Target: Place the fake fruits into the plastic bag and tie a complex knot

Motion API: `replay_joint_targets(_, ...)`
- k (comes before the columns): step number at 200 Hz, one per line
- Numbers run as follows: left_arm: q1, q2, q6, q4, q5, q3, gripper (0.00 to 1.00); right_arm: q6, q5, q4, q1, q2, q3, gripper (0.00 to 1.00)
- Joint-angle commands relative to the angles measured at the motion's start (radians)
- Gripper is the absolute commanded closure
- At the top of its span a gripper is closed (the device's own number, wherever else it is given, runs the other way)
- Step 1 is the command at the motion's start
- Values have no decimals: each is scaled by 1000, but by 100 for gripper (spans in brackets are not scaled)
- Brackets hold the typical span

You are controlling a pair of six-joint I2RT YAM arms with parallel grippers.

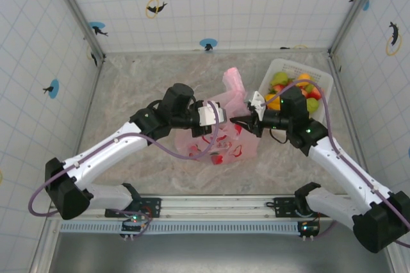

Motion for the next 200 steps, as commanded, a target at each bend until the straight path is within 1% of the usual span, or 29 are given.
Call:
replay_joint_targets(1,-8,12,49,-20,28,37,100,-7,-33,23,-5,-38,9,60)
replay_joint_targets(32,-14,12,85,-19,66,34,100,-8,-63,22,-39,-39,13,57)
replay_joint_targets(43,-14,12,93,-20,71,33,100,-6,-78,21,-52,-37,13,53)
replay_joint_targets(73,-16,12,115,-20,74,25,100,-3,-118,24,-69,-36,17,38)
replay_joint_targets(101,-16,11,119,-20,72,24,100,-2,-139,34,-79,-19,31,30)
replay_joint_targets(116,-15,11,122,-20,71,23,100,18,-161,62,-79,-7,42,24)
replay_joint_targets(125,-16,11,123,-20,70,22,100,33,-173,82,-79,4,49,21)
replay_joint_targets(158,-16,7,123,-19,71,21,100,65,-182,130,-67,33,74,22)
replay_joint_targets(186,-16,6,122,-18,61,10,100,72,-187,140,-55,39,94,31)
replay_joint_targets(200,-16,9,118,-17,56,8,100,76,-187,150,-50,36,93,38)
